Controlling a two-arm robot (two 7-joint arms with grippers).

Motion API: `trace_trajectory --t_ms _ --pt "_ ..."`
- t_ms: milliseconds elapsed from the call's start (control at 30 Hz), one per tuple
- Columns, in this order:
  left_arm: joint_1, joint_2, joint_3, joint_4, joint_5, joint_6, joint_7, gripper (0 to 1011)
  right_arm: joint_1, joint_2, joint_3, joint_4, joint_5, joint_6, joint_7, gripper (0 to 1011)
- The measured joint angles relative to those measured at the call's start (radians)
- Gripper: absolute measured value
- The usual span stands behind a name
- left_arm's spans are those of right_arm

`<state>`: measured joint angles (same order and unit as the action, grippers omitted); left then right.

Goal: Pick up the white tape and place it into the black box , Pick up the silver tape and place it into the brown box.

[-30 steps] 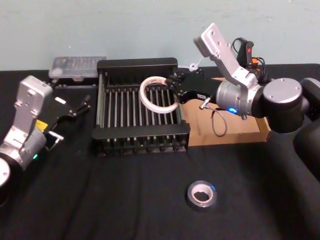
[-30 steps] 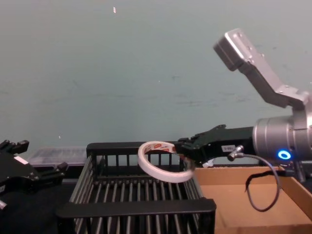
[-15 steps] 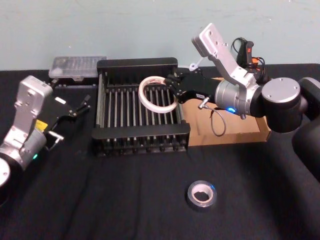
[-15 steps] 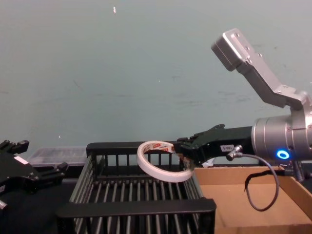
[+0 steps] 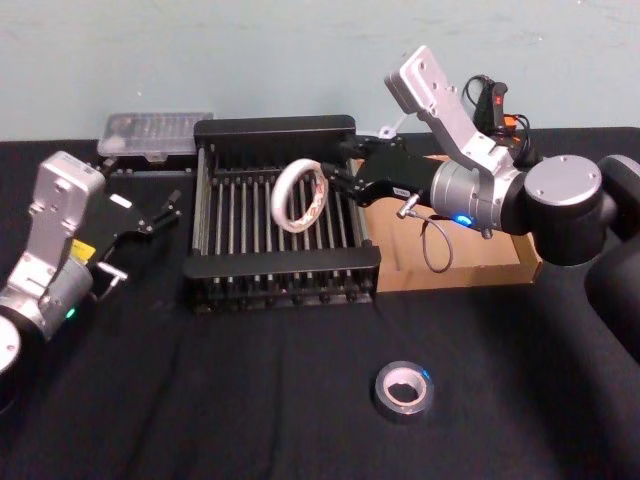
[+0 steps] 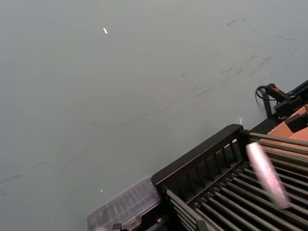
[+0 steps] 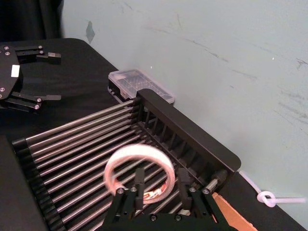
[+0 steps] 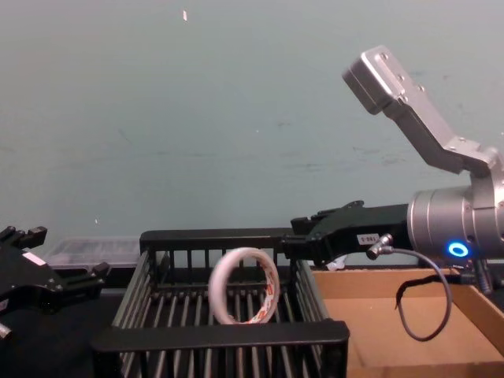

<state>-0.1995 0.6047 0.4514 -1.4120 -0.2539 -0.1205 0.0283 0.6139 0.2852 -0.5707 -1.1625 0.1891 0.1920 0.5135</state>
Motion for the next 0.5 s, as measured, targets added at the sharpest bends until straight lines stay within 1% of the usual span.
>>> trace_trajectory --t_ms 33,100,133,167,233,267,333,367,467,500 --pt "0.0 0.0 0.0 0.0 0.0 0.0 0.0 1001 0.0 0.0 0.0 0.0 0.0 0.0 0.0 431" --pt "0.0 0.0 0.0 0.0 0.0 0.0 0.0 1001 0.0 0.0 0.0 0.0 0.0 0.0 0.0 502" --pt "0.0 0.0 0.0 0.0 0.0 0.0 0.0 1001 0.0 0.0 0.0 0.0 0.0 0.0 0.0 516" --pt "0.0 0.0 0.0 0.0 0.0 0.0 0.0 1001 -0.001 0.001 0.0 -0.001 0.0 0.0 0.0 574" --pt "0.0 0.0 0.0 0.0 0.0 0.0 0.0 1001 -0.001 0.001 0.0 -0.001 0.001 0.001 0.0 622" --pt "0.0 0.0 0.0 0.0 0.0 0.0 0.0 1001 -0.001 0.001 0.0 -0.001 0.001 0.001 0.0 684" --pt "0.0 0.0 0.0 0.0 0.0 0.0 0.0 1001 -0.001 0.001 0.0 -0.001 0.001 0.001 0.0 716" --pt "0.0 0.0 0.0 0.0 0.0 0.0 0.0 1001 -0.001 0.001 0.0 -0.001 0.001 0.001 0.0 771" --pt "0.0 0.0 0.0 0.0 0.0 0.0 0.0 1001 -0.001 0.001 0.0 -0.001 0.001 0.001 0.0 833" --pt "0.0 0.0 0.0 0.0 0.0 0.0 0.0 1001 -0.001 0.001 0.0 -0.001 0.001 0.001 0.0 868"
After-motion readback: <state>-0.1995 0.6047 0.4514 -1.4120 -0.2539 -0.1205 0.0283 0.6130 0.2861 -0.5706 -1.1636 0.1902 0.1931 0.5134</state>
